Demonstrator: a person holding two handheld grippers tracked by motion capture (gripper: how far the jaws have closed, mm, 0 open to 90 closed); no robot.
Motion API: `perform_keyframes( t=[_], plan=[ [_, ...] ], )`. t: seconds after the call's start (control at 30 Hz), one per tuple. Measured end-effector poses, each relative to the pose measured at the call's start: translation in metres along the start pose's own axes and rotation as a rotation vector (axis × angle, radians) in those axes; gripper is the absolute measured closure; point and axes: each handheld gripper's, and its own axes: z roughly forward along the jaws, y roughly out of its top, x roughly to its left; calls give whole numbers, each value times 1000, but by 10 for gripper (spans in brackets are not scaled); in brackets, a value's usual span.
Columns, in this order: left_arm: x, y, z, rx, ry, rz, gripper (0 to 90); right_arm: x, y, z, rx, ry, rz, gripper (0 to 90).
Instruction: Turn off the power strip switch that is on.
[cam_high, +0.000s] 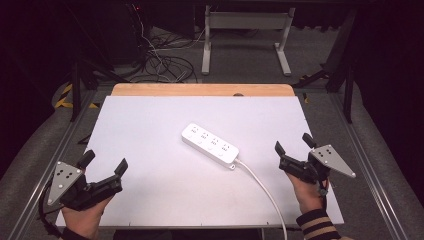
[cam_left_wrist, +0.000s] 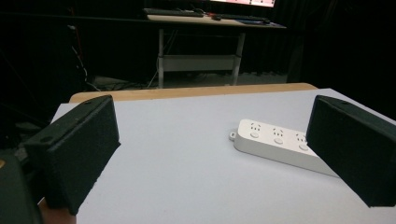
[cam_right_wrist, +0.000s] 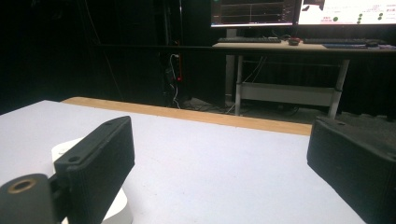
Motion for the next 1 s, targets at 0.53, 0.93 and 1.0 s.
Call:
perform_keyframes(
  t=[0.53, 0.93, 1.0],
  plan=[
    [0, 0, 0, -6, 1, 2, 31, 1, 0, 1, 3, 2, -4, 81],
    [0, 0, 0, -4, -1, 1, 31, 0, -1, 1, 7, 1, -1, 82],
    [0, 0, 1, -2, -1, 0, 32, 0, -1, 1, 10, 1, 4, 82]
  ],
)
